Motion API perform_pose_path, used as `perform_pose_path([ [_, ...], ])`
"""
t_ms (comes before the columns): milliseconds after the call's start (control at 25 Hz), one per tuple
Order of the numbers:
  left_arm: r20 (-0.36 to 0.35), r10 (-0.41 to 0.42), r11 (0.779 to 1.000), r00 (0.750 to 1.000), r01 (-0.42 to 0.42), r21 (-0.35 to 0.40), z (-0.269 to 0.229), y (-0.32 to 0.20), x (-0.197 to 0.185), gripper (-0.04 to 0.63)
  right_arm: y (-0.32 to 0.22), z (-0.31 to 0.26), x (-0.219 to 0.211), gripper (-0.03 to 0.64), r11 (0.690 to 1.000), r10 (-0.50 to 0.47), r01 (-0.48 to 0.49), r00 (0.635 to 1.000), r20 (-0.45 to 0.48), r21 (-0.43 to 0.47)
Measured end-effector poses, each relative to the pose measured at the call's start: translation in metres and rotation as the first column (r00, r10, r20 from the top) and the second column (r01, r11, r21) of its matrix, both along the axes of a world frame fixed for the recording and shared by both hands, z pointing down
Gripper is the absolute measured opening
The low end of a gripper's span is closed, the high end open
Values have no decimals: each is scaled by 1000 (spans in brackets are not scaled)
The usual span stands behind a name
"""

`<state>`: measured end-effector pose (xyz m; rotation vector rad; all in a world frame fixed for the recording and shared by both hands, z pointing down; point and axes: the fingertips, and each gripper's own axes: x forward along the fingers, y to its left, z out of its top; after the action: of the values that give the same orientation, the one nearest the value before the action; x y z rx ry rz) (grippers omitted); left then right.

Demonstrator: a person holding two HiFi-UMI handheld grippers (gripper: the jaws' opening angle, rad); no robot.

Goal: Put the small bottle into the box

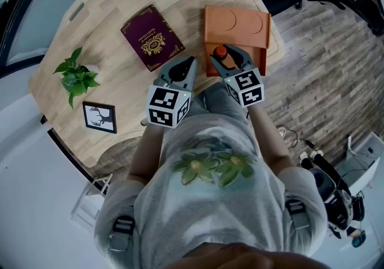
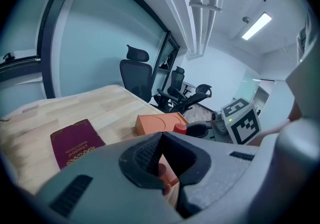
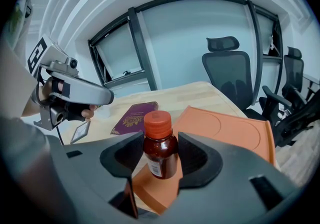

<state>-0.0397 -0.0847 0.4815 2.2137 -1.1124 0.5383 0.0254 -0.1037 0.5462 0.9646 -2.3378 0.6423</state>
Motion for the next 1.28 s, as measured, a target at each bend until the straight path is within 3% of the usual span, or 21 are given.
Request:
perform_pose_path([
  [1280,7,-5,1000,1000,5,-25,6,-1,-2,7,0,35,4,213,999,-28,26,998,-62,-45],
])
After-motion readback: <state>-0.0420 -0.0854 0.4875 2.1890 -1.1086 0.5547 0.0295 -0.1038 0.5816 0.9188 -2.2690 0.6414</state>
